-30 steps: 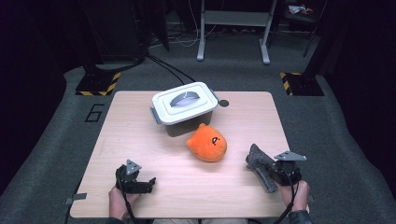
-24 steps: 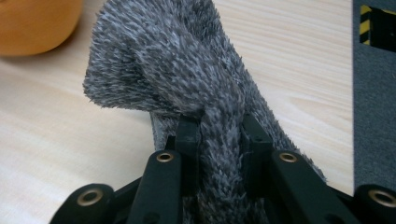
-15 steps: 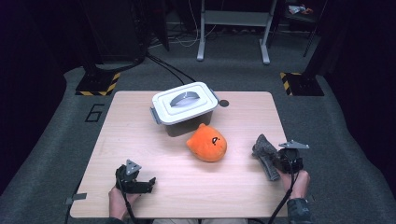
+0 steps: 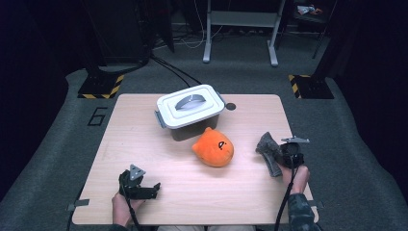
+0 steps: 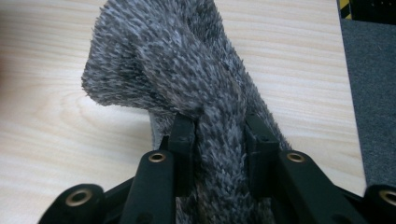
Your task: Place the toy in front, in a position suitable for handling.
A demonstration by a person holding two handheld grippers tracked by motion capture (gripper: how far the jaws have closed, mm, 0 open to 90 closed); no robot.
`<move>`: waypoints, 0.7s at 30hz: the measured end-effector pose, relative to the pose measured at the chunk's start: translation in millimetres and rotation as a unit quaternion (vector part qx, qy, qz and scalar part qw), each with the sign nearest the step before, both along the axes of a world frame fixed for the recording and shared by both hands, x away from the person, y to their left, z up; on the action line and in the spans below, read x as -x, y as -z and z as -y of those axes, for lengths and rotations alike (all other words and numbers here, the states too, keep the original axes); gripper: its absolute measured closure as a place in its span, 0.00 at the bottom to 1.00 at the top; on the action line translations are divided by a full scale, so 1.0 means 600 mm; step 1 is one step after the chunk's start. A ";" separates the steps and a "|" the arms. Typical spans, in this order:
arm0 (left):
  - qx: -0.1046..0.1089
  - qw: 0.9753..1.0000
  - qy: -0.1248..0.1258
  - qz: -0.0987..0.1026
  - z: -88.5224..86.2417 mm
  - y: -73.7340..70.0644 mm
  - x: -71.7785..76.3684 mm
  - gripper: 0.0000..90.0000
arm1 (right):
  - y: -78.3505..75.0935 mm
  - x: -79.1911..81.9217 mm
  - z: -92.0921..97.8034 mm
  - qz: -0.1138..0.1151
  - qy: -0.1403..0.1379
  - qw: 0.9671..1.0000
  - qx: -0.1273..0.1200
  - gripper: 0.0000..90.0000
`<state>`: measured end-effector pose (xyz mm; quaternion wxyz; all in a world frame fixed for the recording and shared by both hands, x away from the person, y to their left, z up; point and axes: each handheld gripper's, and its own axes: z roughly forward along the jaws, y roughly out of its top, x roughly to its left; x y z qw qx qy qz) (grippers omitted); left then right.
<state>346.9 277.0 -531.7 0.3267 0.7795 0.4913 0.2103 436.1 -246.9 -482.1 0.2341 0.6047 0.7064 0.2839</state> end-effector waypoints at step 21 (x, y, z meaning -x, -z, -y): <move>0.003 1.000 -0.003 0.000 0.001 0.000 0.000 0.01 | 0.022 -0.022 0.005 -0.015 0.012 1.000 -0.003 0.26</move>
